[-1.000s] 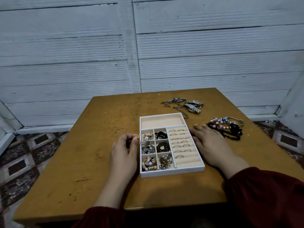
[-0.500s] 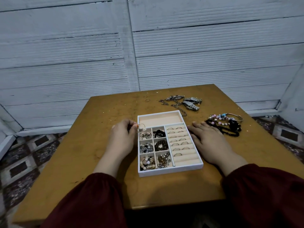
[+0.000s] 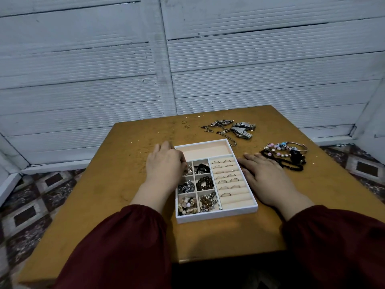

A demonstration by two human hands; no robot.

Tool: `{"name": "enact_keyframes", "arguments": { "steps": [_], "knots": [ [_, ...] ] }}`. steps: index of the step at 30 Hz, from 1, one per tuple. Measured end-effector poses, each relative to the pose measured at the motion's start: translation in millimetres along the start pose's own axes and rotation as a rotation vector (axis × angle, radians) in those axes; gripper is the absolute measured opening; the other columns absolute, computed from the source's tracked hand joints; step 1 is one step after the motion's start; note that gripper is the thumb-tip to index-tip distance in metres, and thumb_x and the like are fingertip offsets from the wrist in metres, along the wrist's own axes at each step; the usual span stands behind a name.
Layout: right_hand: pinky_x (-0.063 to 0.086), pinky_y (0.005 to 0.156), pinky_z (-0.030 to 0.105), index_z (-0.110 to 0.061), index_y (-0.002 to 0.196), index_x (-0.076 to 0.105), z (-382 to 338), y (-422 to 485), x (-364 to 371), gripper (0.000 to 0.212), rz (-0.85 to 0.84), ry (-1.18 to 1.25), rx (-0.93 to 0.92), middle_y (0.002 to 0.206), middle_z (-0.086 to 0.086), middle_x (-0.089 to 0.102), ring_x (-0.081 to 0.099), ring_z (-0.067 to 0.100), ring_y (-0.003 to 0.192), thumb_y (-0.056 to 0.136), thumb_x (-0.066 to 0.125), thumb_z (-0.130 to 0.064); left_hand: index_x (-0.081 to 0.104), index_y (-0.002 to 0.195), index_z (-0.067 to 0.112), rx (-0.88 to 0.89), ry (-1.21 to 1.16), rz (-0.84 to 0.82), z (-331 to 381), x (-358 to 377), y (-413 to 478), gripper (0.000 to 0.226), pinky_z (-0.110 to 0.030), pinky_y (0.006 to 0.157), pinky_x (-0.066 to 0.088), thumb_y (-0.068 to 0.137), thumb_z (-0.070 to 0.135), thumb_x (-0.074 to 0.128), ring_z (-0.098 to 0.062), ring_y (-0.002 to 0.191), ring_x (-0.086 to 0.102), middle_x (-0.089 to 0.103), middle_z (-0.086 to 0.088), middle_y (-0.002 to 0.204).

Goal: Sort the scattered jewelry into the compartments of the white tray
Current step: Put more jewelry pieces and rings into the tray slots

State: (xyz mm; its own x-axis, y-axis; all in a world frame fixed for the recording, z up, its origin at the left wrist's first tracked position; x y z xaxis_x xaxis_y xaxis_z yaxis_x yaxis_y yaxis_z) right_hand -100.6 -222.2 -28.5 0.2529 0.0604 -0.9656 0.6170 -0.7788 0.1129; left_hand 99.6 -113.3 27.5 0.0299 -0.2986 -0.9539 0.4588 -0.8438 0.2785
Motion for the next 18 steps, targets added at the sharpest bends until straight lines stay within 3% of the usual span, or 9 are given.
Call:
{"name": "enact_keyframes", "arguments": {
  "steps": [10,18],
  "knots": [
    [0.014,0.116,0.036,-0.037,0.144,0.035,1.5,0.5,1.1,0.044,0.009,0.008,-0.007,0.154,-0.011,0.029,0.018,0.014,0.145,0.1,0.029,-0.044,0.072,0.097,0.024,-0.095,-0.04,0.022,-0.7,-2.2,-0.9,0.019,-0.037,0.093,0.04,0.083,0.036,0.069,-0.023,0.11,0.044,0.056,-0.003,0.114],
    [0.015,0.116,0.037,-0.038,0.143,0.036,0.8,0.0,0.5,0.043,0.025,0.022,-0.012,0.153,-0.01,0.031,0.02,0.015,0.144,0.1,0.031,-0.044,0.069,0.089,0.026,-0.104,-0.234,0.132,5.9,-18.9,-6.8,0.009,-0.032,0.08,0.036,0.086,0.034,0.065,-0.019,0.1,0.045,0.048,0.004,0.095]
  ]
}}
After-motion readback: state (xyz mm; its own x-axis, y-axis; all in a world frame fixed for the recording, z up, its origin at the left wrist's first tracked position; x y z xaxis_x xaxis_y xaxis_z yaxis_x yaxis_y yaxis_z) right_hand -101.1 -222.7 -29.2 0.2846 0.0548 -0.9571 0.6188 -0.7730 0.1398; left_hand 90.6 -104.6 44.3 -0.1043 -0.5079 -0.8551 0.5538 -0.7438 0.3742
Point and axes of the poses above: each hand's wrist, its own y-axis towards the middle knuckle, its own x-axis out of the palm, z = x × y, the point moved 9 cm from there along y, towards the middle knuckle
